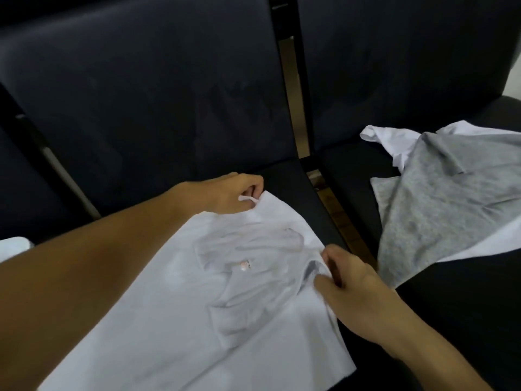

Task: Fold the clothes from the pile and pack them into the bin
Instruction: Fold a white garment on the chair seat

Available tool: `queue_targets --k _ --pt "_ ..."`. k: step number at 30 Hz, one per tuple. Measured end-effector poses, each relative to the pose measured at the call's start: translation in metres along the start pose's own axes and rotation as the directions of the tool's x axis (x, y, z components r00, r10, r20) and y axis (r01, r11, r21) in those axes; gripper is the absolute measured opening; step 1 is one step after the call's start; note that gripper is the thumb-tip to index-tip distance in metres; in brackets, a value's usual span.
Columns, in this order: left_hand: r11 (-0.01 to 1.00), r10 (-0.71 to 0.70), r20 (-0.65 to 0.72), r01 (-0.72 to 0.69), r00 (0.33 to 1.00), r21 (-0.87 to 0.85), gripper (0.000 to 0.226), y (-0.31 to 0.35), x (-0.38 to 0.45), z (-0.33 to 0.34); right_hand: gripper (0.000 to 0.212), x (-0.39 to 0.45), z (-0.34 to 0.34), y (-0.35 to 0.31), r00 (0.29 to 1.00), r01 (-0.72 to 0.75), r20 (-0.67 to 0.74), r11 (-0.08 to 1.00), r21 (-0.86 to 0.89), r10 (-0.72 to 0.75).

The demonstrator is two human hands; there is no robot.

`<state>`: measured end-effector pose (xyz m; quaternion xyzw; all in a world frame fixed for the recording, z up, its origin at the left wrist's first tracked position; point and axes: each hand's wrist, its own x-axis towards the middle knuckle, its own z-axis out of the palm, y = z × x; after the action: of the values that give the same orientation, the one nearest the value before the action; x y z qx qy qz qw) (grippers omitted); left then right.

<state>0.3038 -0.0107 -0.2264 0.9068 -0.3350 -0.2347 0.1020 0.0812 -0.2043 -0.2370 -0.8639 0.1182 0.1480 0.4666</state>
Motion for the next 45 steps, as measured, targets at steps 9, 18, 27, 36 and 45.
queue_targets --k 9,18,27,36,45 --pt "0.973 -0.163 -0.372 0.21 0.914 0.091 0.021 -0.01 -0.118 -0.063 0.005 -0.019 -0.021 -0.022 0.987 0.089 0.12 0.989 0.117 -0.103" --pt "0.971 -0.035 -0.833 0.216 0.552 0.102 0.03 0.042 -0.342 -0.143 0.021 -0.089 -0.091 -0.142 0.517 0.605 -0.429 0.671 -0.43 -0.741" --pt "0.914 -0.027 -0.9 0.376 0.436 0.154 0.014 0.087 -0.485 -0.15 0.029 -0.18 -0.176 -0.223 0.231 0.459 -0.239 0.322 -0.828 -0.943" --pt "0.962 -0.056 -0.843 0.256 0.535 0.098 0.025 0.114 -0.528 -0.131 0.037 -0.214 -0.218 -0.228 0.316 0.507 -0.03 0.196 -0.839 -0.948" --pt "0.9 -0.415 -0.299 0.338 0.86 -0.276 0.012 0.036 -0.429 -0.084 0.005 -0.096 -0.15 -0.204 0.832 0.539 0.222 0.647 -0.54 -0.508"
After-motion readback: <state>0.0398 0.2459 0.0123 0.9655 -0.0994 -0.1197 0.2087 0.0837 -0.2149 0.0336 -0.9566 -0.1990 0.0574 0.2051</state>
